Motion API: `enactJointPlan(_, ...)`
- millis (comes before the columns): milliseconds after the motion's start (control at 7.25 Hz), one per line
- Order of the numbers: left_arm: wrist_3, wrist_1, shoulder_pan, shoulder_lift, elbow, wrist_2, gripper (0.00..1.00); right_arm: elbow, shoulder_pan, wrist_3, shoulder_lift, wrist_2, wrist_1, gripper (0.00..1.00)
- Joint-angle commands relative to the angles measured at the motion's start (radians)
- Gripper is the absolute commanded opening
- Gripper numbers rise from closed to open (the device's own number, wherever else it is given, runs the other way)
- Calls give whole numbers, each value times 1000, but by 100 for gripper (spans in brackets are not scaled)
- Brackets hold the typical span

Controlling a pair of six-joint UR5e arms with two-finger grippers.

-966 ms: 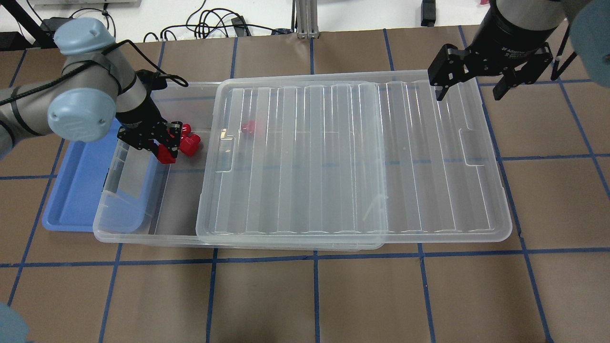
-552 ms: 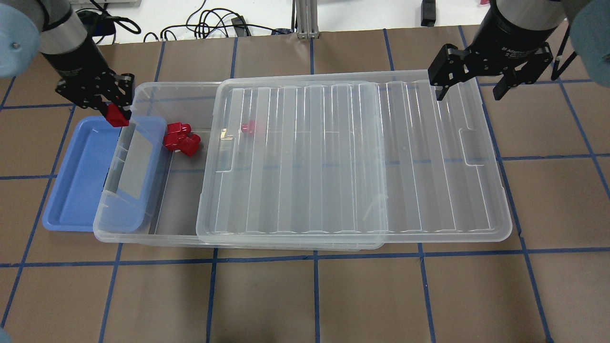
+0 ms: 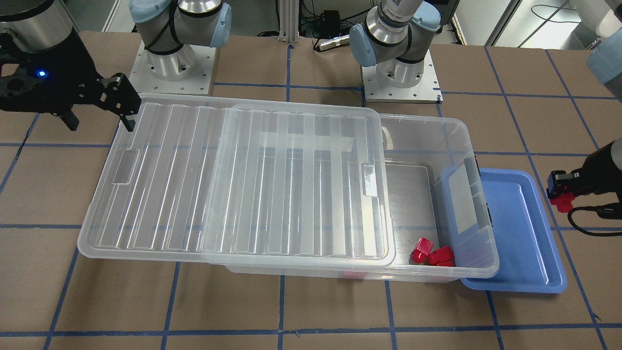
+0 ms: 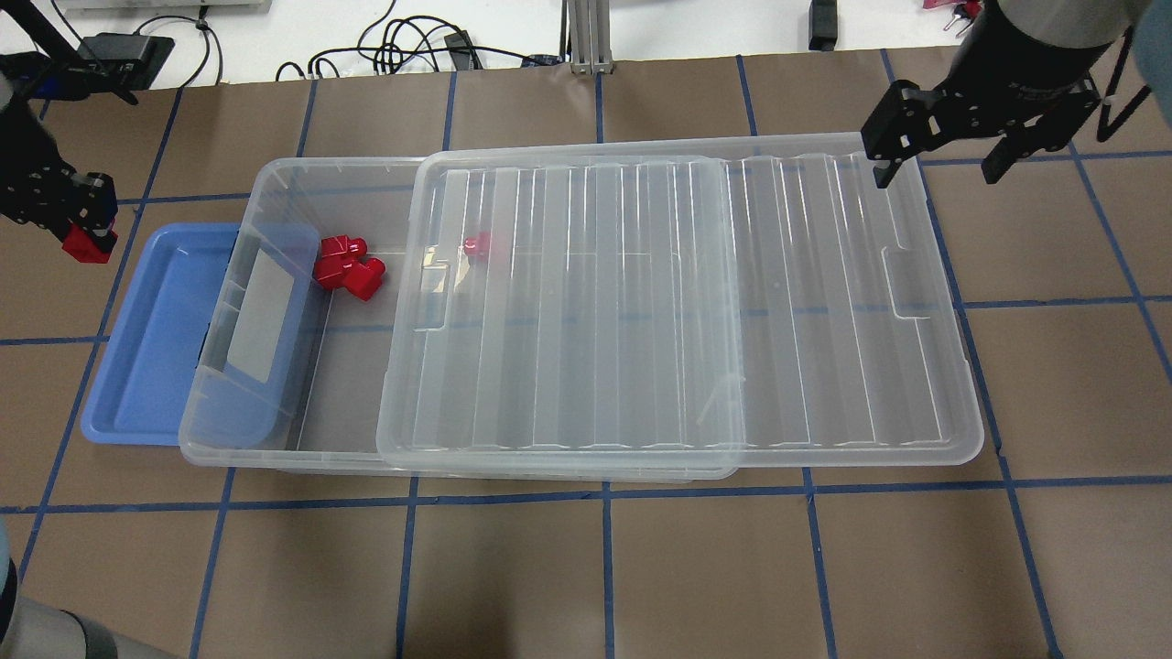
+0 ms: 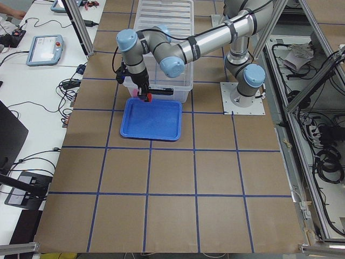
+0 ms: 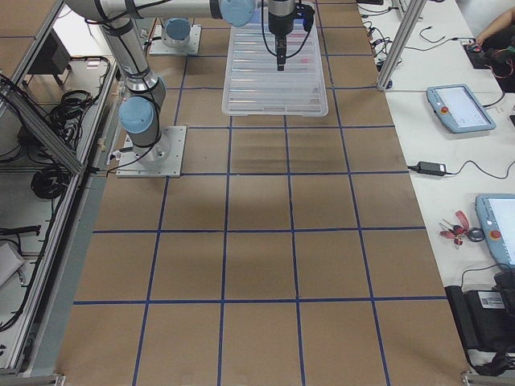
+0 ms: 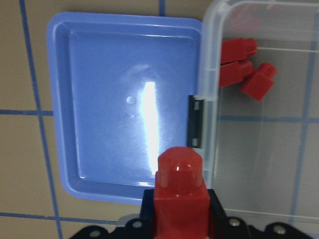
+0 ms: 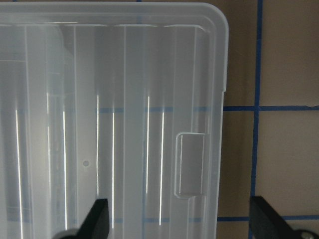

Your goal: Place red block in blue tray from box

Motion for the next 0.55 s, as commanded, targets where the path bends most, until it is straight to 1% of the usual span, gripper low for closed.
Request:
enactJointPlan(0, 48, 167, 15, -75, -94, -25, 0, 6, -129, -227, 3, -12, 6, 100)
enactJointPlan(138, 54, 228, 21, -105, -135, -48, 0, 36, -227, -359, 3, -8, 4, 100)
enactJointPlan(276, 67, 267, 50, -130, -163, -98, 0, 121, -252, -362, -7, -11, -19, 100)
enactJointPlan(414, 80, 270, 85, -158, -160, -145, 0, 195, -260, -362, 2, -15, -115, 100)
